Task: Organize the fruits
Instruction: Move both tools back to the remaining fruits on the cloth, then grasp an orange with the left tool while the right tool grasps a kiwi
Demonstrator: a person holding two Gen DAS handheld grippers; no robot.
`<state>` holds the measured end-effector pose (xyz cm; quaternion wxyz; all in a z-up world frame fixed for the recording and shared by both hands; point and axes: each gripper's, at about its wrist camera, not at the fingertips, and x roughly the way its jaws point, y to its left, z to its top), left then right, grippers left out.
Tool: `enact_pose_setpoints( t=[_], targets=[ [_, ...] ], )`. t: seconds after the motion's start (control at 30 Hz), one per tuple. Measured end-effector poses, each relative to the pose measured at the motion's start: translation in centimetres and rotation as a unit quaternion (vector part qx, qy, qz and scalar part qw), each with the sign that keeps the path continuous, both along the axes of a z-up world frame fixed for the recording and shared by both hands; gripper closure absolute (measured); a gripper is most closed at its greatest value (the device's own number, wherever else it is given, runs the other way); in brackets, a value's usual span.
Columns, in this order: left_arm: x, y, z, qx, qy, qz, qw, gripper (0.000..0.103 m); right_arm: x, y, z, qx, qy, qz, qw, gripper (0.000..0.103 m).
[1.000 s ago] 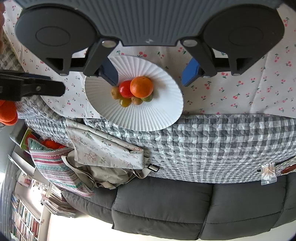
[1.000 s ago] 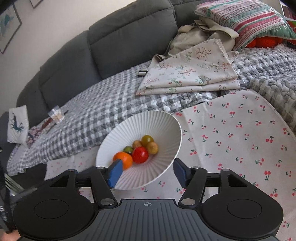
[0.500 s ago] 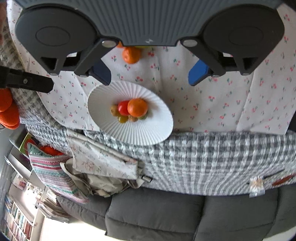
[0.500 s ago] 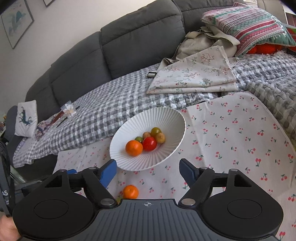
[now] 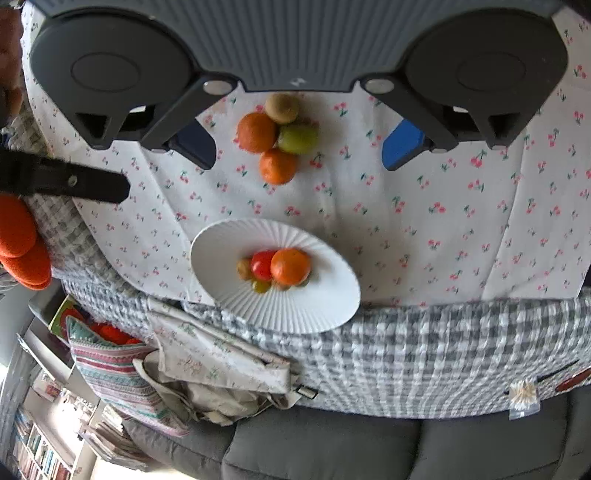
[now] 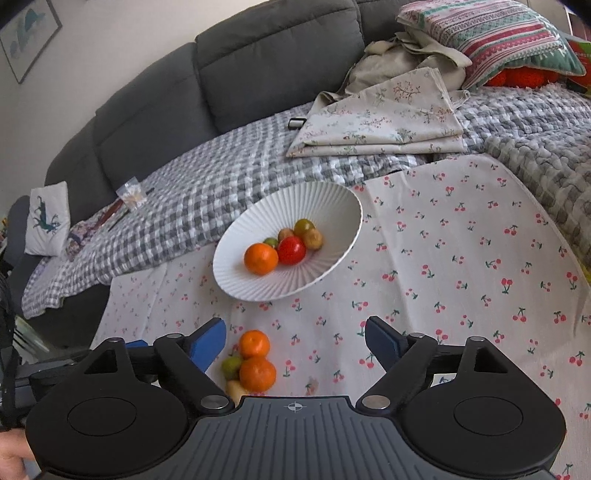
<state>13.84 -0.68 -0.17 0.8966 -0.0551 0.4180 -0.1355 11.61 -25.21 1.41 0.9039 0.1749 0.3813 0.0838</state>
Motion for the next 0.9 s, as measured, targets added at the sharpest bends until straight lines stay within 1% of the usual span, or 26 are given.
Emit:
enact_pose_setpoints(
  t=[0.13,0.23,0.3,0.37,0.43,0.53,0.6,0.67,0.7,0.77,0.83,0.9],
  targets=[
    [0.1,0.1,-1.0,-0.001,0.022,-0.004,0.9998,0.005,0.3,-0.2,-0.4,0.008,0.011,-0.001,1.0,0.017],
    [0.1,0.0,-1.4,-0.002,0.023,-0.005,0.9997,0.005,0.5,-0.2,-0.8,0.004,0.019,-0.006,1.0,0.017],
    [0.0,-0.5,-1.8,0.003,0.024,-0.019,0.9995,0.006,0.6,-0.2,-0.9,0.003,0.022,-0.007,1.0,0.017],
    [-0.1,-1.3,-2.2,0.018,0.02,-0.032,0.9991,0.008,0.7,-0.1,-1.0,0.003,0.024,-0.005,1.0,0.017],
    [-0.2,-2.2,-2.8,0.044,0.011,-0.044,0.998,0.011,0.7,0.0,-1.2,-0.001,0.025,-0.003,1.0,0.017],
    [-0.3,-3.2,-3.0,0.058,-0.013,-0.068,0.9959,0.015,0.8,0.2,-1.4,-0.004,0.029,0.0,1.0,0.017],
    [-0.5,-4.3,-3.4,0.081,-0.032,-0.089,0.9922,0.019,0.8,0.3,-1.4,-0.007,0.03,0.0,1.0,0.017],
    [-0.7,-5.3,-3.7,0.102,-0.047,-0.113,0.9872,0.027,0.8,0.2,-1.4,-0.007,0.029,-0.002,1.0,0.017],
    [-0.8,-5.8,-3.9,0.111,-0.054,-0.125,0.9844,0.029,0.8,0.2,-1.4,-0.007,0.029,-0.003,1.0,0.017],
    [-0.9,-6.7,-4.3,0.13,-0.063,-0.145,0.9788,0.041,0.9,0.0,-1.5,-0.007,0.029,-0.006,1.0,0.017],
    [-0.8,-7.4,-4.9,0.149,-0.069,-0.155,0.974,0.047,0.9,0.0,-1.5,-0.009,0.03,-0.008,0.999,0.017],
    [-0.9,-8.1,-5.3,0.171,-0.086,-0.166,0.9674,0.047,1.0,0.0,-1.6,-0.01,0.031,-0.009,0.999,0.017]
  ],
)
